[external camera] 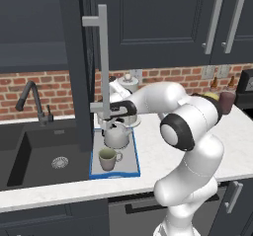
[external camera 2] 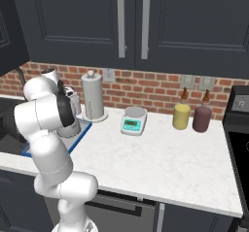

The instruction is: Pick the kettle from the counter and place it on the tray. Then pick the mug from the cabinet and place it on the tray. Then close the cabinet doors.

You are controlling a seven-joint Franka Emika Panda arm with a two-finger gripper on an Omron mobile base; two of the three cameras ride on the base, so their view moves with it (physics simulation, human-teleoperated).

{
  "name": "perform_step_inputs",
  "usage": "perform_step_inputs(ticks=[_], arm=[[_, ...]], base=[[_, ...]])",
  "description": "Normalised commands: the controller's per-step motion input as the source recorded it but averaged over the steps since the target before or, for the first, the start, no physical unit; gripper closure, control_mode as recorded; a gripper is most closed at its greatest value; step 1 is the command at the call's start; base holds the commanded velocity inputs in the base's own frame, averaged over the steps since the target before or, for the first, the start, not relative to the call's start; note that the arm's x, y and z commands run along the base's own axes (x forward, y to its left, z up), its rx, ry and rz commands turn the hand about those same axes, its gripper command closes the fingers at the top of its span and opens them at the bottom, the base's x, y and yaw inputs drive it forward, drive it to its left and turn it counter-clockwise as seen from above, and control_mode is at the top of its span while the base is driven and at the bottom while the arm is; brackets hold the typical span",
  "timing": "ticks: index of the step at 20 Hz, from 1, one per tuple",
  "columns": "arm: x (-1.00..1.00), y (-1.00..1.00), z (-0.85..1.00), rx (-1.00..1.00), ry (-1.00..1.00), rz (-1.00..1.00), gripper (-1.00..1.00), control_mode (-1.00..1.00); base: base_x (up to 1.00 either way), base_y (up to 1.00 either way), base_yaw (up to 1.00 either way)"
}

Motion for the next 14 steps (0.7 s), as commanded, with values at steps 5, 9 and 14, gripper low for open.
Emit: perform_step_inputs(ticks=[5, 9, 14], arm=[[-0.15, 0.0, 0.01, 0.0, -0.01, 0.0, -1.0, -1.0], [-0.21, 0.0, 0.2, 0.0, -0.07, 0.0, -1.0, -1.0], [-0.23, 0.0, 0.42, 0.0, -0.14, 0.0, -1.0, -1.0]], base=[[0.0, 0.0, 0.0], [0.0, 0.0, 0.0], [0.0, 0.0, 0.0]])
